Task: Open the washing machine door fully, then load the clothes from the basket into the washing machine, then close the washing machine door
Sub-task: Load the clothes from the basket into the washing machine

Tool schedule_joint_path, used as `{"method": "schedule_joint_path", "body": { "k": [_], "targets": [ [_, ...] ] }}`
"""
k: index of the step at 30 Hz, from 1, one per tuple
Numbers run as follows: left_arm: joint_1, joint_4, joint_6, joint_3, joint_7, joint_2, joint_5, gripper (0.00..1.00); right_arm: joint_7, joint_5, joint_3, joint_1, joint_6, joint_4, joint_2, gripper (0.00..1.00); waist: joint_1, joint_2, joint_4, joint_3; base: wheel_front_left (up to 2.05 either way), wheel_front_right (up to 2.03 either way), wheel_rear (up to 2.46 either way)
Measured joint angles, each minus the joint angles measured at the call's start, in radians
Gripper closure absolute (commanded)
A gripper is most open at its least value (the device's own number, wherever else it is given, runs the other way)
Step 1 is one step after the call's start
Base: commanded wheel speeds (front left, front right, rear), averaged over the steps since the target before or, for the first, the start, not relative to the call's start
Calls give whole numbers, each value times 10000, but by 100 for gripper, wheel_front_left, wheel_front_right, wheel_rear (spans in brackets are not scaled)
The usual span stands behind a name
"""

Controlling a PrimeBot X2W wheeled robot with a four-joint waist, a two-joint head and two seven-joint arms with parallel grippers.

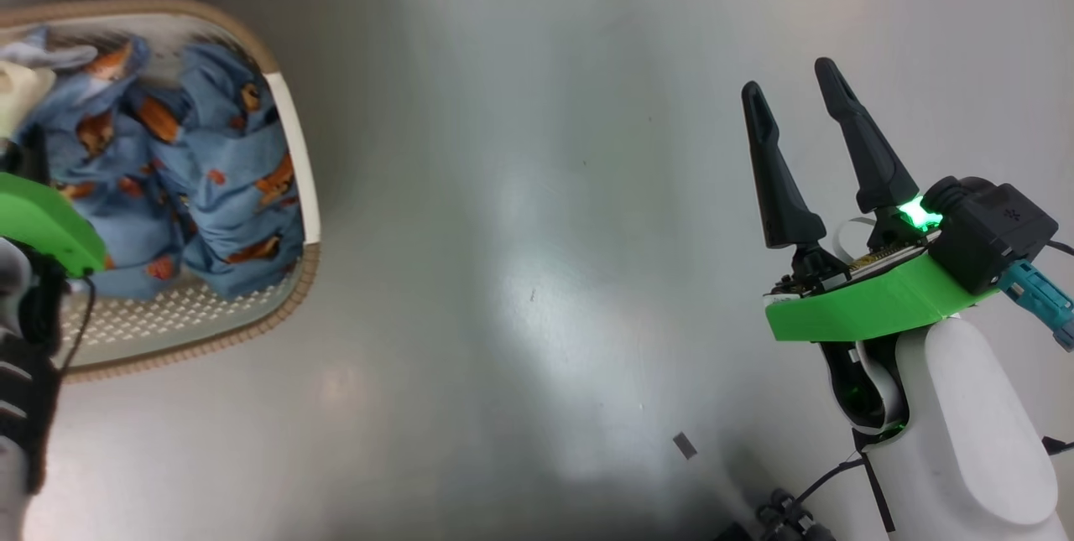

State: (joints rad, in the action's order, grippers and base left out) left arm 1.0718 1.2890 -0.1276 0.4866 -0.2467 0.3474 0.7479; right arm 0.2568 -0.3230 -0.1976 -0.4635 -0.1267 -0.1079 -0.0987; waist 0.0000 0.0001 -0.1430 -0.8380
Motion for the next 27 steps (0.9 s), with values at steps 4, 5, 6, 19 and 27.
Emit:
{"method": "schedule_joint_path", "body": {
  "k": [4, 5, 6, 19, 27],
  "targets": [
    [-337, -307, -2, -201, -13, -142, 77, 100, 0, -6, 2, 2, 0, -67, -15, 0, 1, 0, 112, 364, 0, 0, 0],
    [-441, -493, -2, -272, -15, -148, 73, 100, 0, -8, 6, 6, 0, -88, -23, 0, 0, 0, 142, 465, 0, 0, 0],
    [-535, -658, -2, -384, -15, -151, 73, 100, 0, -21, 8, 14, 0, -113, -29, 0, 0, 0, 171, 565, 0, 0, 0],
    [-2694, -2592, 0, -2539, -46, -458, -961, 100, 0, -178, -33, 609, -2, -489, -249, 0, 1, 0, 461, 2249, 0, 0, 0],
    [-3964, -3856, -2, -3847, -58, -895, -1990, 100, 0, -230, -13, 1133, -2, -679, -479, 0, 0, 0, 600, 3235, 0, 0, 0]
  ]
}}
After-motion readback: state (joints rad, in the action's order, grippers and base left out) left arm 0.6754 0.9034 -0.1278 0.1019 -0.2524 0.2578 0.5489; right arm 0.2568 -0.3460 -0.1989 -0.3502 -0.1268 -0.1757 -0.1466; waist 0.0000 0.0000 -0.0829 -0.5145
